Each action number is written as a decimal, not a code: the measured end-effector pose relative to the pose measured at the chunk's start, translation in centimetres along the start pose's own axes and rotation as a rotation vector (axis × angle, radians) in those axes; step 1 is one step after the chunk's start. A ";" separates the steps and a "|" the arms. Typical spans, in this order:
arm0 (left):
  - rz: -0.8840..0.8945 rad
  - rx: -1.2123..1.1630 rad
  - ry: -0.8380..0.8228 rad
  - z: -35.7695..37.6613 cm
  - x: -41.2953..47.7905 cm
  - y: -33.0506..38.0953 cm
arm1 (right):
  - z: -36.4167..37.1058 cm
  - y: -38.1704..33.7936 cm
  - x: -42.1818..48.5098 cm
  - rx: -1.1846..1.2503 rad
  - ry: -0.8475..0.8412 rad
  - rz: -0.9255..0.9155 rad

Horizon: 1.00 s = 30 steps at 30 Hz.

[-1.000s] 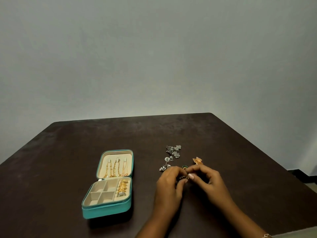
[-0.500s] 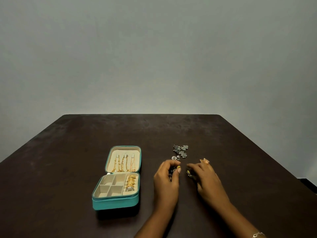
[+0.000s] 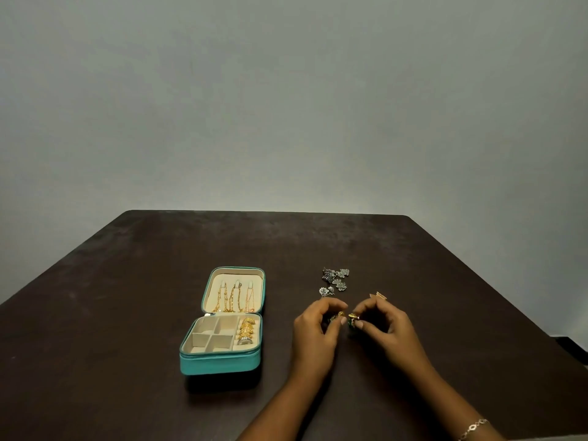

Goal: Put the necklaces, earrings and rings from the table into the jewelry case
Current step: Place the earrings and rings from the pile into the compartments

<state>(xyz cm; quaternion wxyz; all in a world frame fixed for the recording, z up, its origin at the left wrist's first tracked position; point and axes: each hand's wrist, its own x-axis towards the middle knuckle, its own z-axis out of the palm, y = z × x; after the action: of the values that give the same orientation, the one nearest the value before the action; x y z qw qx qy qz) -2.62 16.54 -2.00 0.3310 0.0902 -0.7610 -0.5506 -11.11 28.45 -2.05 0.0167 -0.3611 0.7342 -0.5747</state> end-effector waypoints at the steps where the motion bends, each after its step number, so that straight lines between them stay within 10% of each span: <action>1: -0.003 -0.002 -0.017 0.0 0.0 -0.1 | 0.0 0.1 0.0 0.029 0.005 -0.009; 30: 0.034 -0.064 0.012 -0.7 -0.7 1.8 | -0.1 0.4 -0.1 0.161 -0.058 -0.038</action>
<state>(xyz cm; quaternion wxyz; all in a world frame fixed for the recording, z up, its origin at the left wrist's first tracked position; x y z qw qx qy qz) -1.25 17.00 -0.59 0.3477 0.0699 -0.7425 -0.5683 -11.33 28.62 -2.42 0.0562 -0.3889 0.6777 -0.6215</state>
